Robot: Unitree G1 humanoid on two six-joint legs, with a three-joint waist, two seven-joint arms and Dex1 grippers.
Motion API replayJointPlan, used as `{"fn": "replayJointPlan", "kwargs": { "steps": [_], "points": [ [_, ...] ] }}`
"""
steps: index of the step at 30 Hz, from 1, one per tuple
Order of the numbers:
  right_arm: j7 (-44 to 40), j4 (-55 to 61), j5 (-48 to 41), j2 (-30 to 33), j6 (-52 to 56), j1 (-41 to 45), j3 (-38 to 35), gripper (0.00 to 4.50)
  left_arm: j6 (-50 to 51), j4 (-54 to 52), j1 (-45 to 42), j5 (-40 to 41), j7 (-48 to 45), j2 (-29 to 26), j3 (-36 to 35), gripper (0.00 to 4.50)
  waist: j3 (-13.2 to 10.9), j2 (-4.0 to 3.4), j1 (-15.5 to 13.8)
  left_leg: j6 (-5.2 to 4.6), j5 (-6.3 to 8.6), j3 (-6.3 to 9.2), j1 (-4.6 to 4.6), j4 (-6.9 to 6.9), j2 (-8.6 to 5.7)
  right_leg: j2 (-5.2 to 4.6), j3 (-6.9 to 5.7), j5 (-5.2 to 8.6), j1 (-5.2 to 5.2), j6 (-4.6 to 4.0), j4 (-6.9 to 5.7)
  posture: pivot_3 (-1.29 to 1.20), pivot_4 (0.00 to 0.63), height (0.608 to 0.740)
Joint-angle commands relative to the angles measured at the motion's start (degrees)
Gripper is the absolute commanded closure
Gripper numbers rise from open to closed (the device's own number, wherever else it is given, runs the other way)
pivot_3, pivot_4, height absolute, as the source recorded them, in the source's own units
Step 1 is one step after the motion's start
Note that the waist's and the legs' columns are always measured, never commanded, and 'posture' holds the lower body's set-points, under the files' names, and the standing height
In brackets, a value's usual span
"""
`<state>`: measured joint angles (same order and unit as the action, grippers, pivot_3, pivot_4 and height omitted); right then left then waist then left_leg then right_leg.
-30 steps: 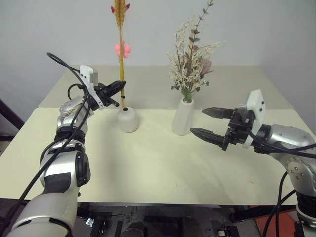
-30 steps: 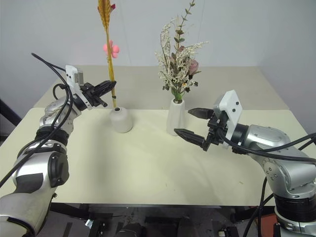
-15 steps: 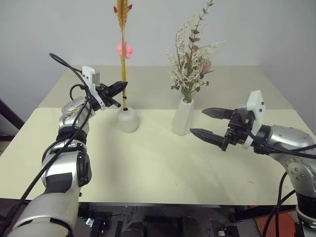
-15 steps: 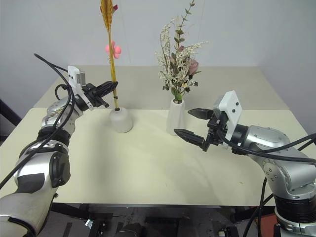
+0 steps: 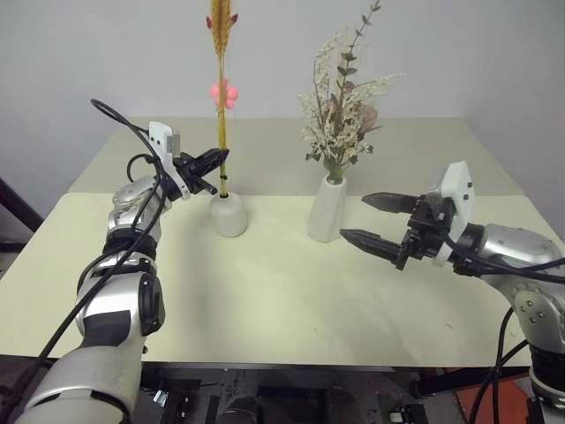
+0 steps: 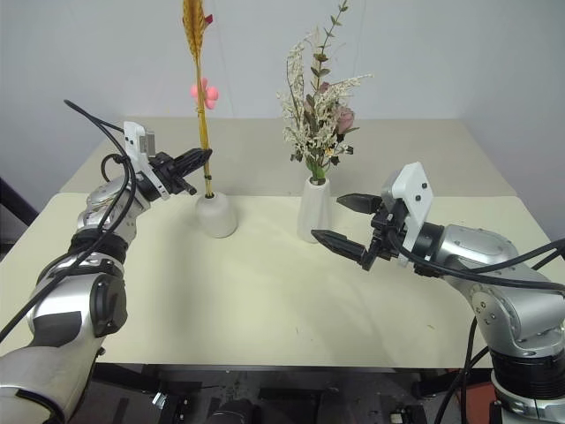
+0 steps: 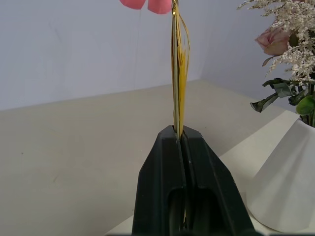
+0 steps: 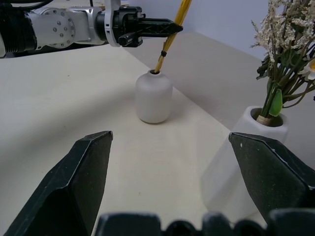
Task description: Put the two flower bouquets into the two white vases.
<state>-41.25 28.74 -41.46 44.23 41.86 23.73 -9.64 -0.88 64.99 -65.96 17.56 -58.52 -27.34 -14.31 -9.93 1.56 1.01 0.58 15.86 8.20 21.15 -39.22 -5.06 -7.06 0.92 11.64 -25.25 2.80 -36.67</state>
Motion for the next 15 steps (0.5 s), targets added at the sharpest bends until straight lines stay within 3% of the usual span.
{"fn": "replayJointPlan", "kwargs": {
  "steps": [1, 15],
  "points": [
    [0.28, 1.93, -0.75, 0.63, -0.09, -0.01, -1.6, 0.0, -0.65, -0.42, 0.34, -0.84, 0.27, -0.1, 0.13, 4.49, 0.0, 0.0, 0.0, 0.0, 0.0, 0.0, 0.0, 0.0, 0.0, 0.0, 0.0, 0.0, 0.0, 0.0, 0.0, 0.0, 0.15, 0.74],
    [0.82, 2.17, -0.79, 0.41, -0.28, -0.33, -1.37, 0.0, -0.15, -0.85, -0.01, -0.84, -0.38, 0.29, -0.03, 4.49, 0.0, 0.01, -0.01, 0.0, 0.0, 0.0, -0.01, 0.0, 0.0, 0.0, 0.0, 0.0, 0.01, 0.0, -0.01, 0.0, 0.15, 0.74]
  ]
}}
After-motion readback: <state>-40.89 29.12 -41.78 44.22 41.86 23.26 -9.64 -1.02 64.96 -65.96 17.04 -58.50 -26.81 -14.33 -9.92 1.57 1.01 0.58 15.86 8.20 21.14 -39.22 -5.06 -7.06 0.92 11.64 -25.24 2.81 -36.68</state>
